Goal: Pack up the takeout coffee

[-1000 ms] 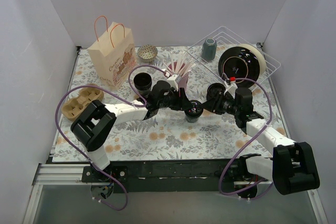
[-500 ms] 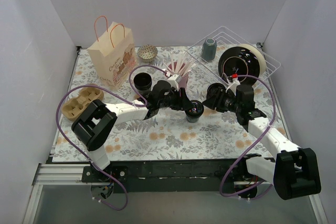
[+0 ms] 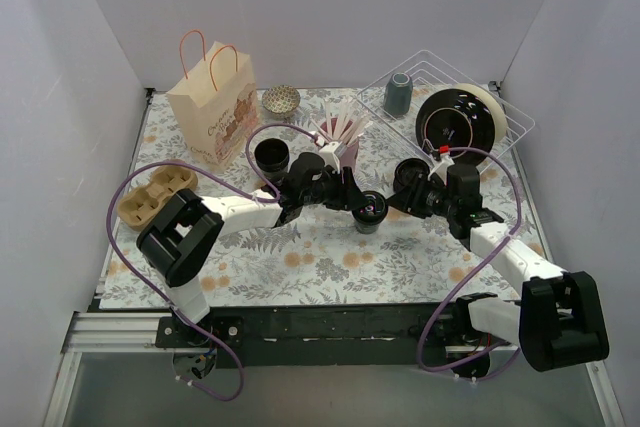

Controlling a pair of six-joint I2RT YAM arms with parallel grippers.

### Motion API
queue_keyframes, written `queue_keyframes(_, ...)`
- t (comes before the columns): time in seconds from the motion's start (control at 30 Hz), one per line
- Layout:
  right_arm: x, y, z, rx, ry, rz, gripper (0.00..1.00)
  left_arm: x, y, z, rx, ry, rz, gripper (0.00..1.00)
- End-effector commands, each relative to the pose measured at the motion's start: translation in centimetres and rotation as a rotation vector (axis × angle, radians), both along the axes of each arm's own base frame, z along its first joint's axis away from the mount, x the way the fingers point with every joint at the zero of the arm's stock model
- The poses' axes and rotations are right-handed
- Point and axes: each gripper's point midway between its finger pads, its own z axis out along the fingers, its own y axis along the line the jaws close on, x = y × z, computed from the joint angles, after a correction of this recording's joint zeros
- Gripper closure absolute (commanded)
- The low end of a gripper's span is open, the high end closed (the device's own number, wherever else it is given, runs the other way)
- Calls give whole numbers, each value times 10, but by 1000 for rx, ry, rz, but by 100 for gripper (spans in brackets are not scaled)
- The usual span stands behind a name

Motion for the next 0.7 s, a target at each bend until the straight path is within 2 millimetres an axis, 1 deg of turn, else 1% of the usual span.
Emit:
queue_keyframes(0.0, 3, 1, -5, 16, -22, -1, 64, -58, 76, -131, 419, 289, -10, 78)
queue_keyframes(0.13, 0, 3, -15, 35, -8, 4, 68, -61, 73, -136, 410, 303, -25, 80)
queue_keyframes(0.17, -3, 3, -21, 37, 8, 2, 69, -62, 73, -139, 412, 311, -26, 80)
queue_keyframes(0.2, -4, 3, -22, 41, 4, 3, 71, -63, 72, -140, 408, 318, -30, 81)
queue_keyframes(0.33, -12, 1, -37, 37, 36, -7, 78, -71, 78, -149, 420, 351, -28, 82)
queue_keyframes(0.37, -13, 1, -38, 39, 32, -7, 79, -68, 75, -148, 403, 336, -28, 83)
queue_keyframes(0.4, -18, 0, -43, 42, 47, -9, 82, -69, 76, -150, 405, 340, -23, 83)
queue_keyframes(0.47, -21, 0, -44, 48, 44, -7, 83, -72, 78, -153, 408, 352, -19, 83)
queue_keyframes(0.5, -24, 0, -48, 49, 54, -8, 86, -74, 79, -154, 408, 356, -19, 83)
queue_keyframes(0.53, -25, 0, -47, 56, 41, -9, 87, -77, 81, -157, 409, 368, -19, 84)
queue_keyframes(0.6, -29, 1, -49, 62, 40, -5, 89, -78, 81, -158, 396, 373, -16, 84)
queue_keyframes(0.63, -35, 0, -55, 68, 56, -14, 89, -80, 81, -160, 396, 378, -14, 84)
queue_keyframes(0.67, -36, 1, -55, 74, 46, -11, 90, -81, 82, -162, 394, 383, -13, 84)
